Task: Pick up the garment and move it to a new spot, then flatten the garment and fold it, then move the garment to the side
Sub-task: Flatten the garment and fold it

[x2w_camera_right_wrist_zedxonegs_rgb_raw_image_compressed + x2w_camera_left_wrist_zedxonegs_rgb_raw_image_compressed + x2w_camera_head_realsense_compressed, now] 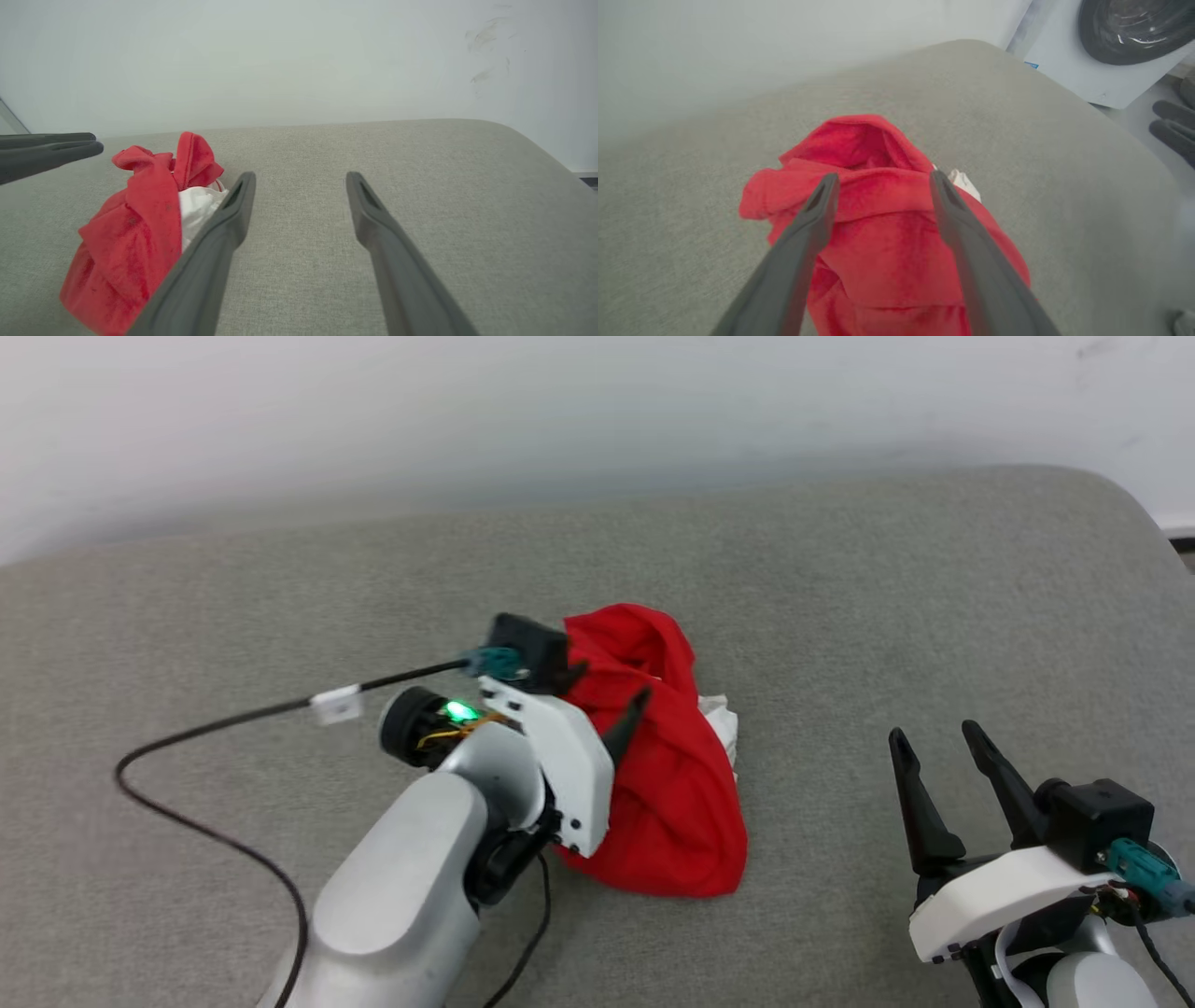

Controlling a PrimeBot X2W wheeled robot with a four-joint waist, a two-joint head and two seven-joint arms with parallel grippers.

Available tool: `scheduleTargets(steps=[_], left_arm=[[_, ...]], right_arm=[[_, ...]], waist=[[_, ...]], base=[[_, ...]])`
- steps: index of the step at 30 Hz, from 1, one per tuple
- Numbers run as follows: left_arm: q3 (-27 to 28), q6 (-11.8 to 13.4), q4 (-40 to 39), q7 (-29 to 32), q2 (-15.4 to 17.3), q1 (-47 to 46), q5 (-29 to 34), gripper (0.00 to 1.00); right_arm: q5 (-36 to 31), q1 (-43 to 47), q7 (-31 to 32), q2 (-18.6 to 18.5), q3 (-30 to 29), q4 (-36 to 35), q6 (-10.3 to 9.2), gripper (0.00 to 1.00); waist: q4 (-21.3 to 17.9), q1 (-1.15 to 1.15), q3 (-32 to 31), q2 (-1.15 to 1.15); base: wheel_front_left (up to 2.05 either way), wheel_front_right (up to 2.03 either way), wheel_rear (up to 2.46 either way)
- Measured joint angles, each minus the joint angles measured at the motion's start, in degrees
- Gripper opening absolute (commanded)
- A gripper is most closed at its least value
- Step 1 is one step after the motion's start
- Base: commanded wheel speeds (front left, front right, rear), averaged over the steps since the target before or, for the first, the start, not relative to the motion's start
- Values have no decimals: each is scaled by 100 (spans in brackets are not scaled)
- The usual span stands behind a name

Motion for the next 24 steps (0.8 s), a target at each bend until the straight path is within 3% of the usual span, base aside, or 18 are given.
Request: scheduleTargets(steps=[4,8,10,13,18,24], left_arm=[[-342,-143,207,867,-15,-180,-165,100],[-548,-198,259,1332,94,-189,-296,99],[-608,-205,246,1446,154,-189,-335,0],[-676,-226,191,1479,193,-189,-338,0],[-467,-120,-42,1017,302,-318,-271,0],[134,282,-510,466,620,20,-456,0]], right_arm=[[64,-60,-78,0,-13,116,0,100],[146,-103,-153,0,-7,238,0,100],[180,-103,-187,-1,-21,290,0,100],[196,-105,-237,0,-53,341,0,100],[182,-176,-250,0,-59,349,0,100],[79,-228,-202,1,-107,285,0,100]], waist=[[-190,0,158,0],[-343,0,264,0],[-375,0,301,0],[-333,0,321,0],[-149,0,331,0],[127,0,319,0]], base=[[0,0,0],[0,0,0],[0,0,0],[0,0,0],[0,0,0],[0,0,0]])
